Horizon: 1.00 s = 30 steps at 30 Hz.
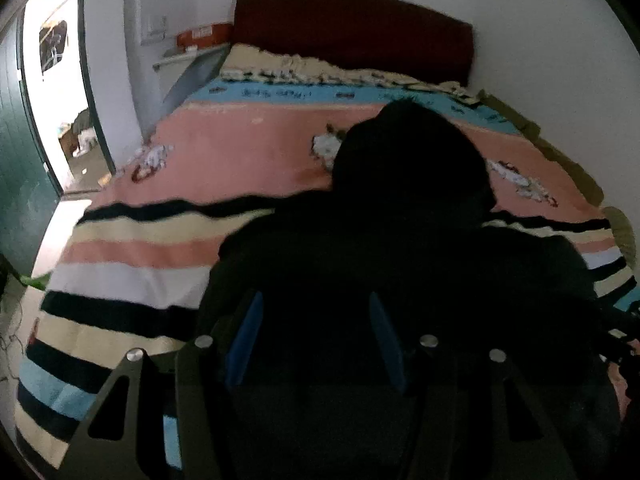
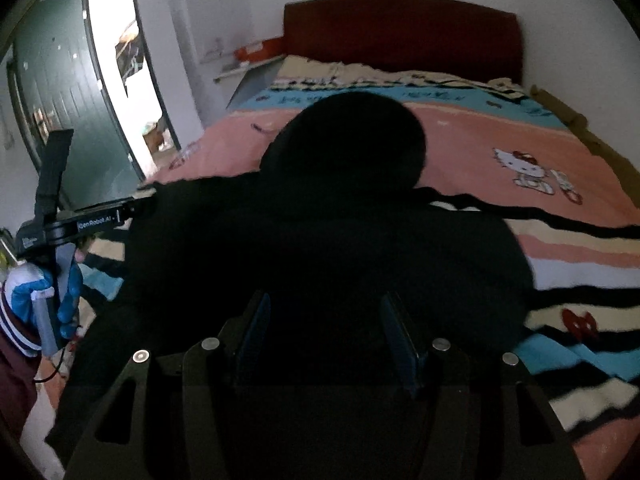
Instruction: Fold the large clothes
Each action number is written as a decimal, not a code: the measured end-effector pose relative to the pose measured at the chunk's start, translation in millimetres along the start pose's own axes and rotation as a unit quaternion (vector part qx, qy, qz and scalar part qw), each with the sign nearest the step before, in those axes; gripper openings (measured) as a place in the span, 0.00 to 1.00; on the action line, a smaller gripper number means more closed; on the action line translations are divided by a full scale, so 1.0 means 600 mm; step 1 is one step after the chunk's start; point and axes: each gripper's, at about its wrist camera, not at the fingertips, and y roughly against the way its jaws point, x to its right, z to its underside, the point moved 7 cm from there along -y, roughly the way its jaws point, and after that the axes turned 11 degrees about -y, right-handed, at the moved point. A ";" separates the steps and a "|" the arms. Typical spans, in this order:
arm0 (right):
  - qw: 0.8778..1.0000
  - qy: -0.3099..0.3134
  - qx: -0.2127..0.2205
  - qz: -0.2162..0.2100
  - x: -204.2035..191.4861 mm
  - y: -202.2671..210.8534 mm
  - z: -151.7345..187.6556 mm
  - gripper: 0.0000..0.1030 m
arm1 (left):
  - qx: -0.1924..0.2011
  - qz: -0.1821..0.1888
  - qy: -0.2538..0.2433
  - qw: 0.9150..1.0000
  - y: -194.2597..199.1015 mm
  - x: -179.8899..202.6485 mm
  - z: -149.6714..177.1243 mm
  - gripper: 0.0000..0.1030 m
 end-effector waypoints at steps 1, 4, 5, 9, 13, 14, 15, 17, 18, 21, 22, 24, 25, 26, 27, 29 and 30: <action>1.000 0.006 -0.006 0.003 -0.003 -0.015 0.003 0.55 | -0.007 0.003 -0.001 1.000 -0.015 0.000 0.008 0.52; 0.999 0.020 -0.031 0.031 0.010 -0.071 0.019 0.55 | -0.027 0.015 -0.014 0.999 -0.055 0.010 0.037 0.52; 0.998 0.023 -0.037 0.040 0.016 -0.084 0.023 0.57 | -0.029 0.019 -0.021 0.999 -0.066 0.016 0.048 0.54; 0.997 0.011 -0.057 0.046 0.047 -0.129 0.034 0.59 | -0.036 0.025 -0.035 0.998 -0.082 0.030 0.056 0.56; 0.996 0.023 -0.068 0.045 0.045 -0.129 0.029 0.60 | -0.055 0.037 -0.039 0.997 -0.080 0.028 0.052 0.57; 0.996 0.025 -0.070 0.044 0.044 -0.127 0.027 0.60 | -0.060 0.039 -0.041 0.997 -0.077 0.025 0.052 0.57; 0.996 0.027 -0.073 0.040 0.044 -0.122 0.026 0.60 | -0.062 0.040 -0.042 0.996 -0.071 0.023 0.050 0.57; 0.996 0.027 -0.075 0.030 0.044 -0.105 0.021 0.60 | -0.053 0.047 -0.037 0.997 -0.050 0.016 0.039 0.57; 0.997 0.028 -0.073 0.023 0.043 -0.096 0.016 0.60 | -0.042 0.053 -0.035 0.997 -0.035 0.012 0.029 0.57; 0.998 0.040 -0.056 0.002 0.037 -0.061 -0.012 0.61 | -0.021 0.053 -0.039 0.998 -0.010 0.000 -0.004 0.57; 0.998 0.047 -0.050 0.001 0.036 -0.054 -0.025 0.61 | -0.016 0.060 -0.035 0.997 -0.005 -0.004 -0.026 0.57; 0.998 0.054 -0.040 0.000 0.038 -0.048 -0.060 0.70 | -0.011 0.067 -0.027 0.997 -0.008 -0.007 -0.061 0.57; 0.998 0.055 -0.033 0.002 0.042 -0.049 -0.085 0.72 | -0.007 0.073 -0.022 0.997 -0.014 -0.006 -0.090 0.57; 0.998 0.056 -0.024 0.007 0.047 -0.054 -0.111 0.76 | -0.002 0.078 -0.019 0.997 -0.019 -0.003 -0.114 0.57; 0.998 0.056 -0.018 0.011 0.051 -0.060 -0.131 0.77 | 0.003 0.082 -0.018 0.996 -0.025 0.002 -0.135 0.57; 0.999 0.043 -0.010 0.011 0.064 -0.084 -0.186 0.78 | 0.007 0.091 -0.020 0.996 -0.050 0.020 -0.187 0.57; 0.999 0.036 -0.008 0.010 0.070 -0.096 -0.207 0.78 | 0.005 0.094 -0.021 0.995 -0.070 0.032 -0.214 0.58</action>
